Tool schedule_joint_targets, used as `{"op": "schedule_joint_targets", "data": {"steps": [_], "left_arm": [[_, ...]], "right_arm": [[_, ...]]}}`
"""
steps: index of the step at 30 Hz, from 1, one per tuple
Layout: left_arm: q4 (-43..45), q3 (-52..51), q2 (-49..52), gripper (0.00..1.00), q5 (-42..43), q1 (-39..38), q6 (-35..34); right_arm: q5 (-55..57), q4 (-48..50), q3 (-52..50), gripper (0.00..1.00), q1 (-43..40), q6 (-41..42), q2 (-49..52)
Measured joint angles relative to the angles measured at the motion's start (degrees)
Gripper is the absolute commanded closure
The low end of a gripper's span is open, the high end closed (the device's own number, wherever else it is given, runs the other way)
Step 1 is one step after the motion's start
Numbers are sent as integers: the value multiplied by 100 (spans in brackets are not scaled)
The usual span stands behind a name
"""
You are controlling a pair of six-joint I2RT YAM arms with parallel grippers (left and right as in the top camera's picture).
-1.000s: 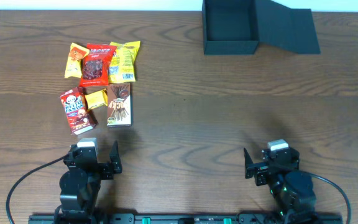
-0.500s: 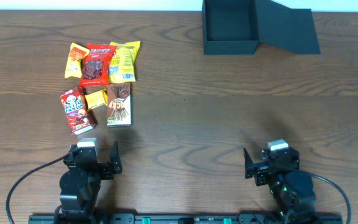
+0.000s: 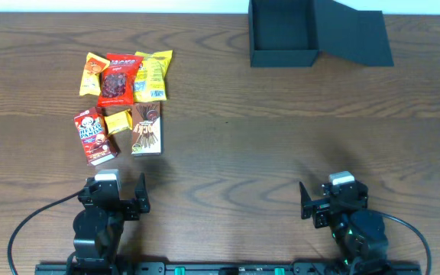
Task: Pack container
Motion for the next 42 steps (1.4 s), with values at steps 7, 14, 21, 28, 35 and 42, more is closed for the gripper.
{"op": "schedule_joint_targets", "data": {"steps": [7,14,21,28,35,42], "left_arm": [[0,0,0,5,0,0,0],[0,0,0,5,0,0,0],[4,0,-2,5,2,0,0],[-2,0,-4,5,20,0,0],[7,0,-4,5,20,0,0],[2,0,-4,5,22,0,0]], "right_arm": [[-210,437,-22,1,0,601,0],[-1309,470,-39,1,-9,3641,-11],[-1840,2129,-68,1,-9,4704,111],[-2070,2430,466,1,-9,3934,2306],[-1668,2492,2933,1,-11,2531,5753],[-1091,2269,5530,1,-26,1661,8708]]}}
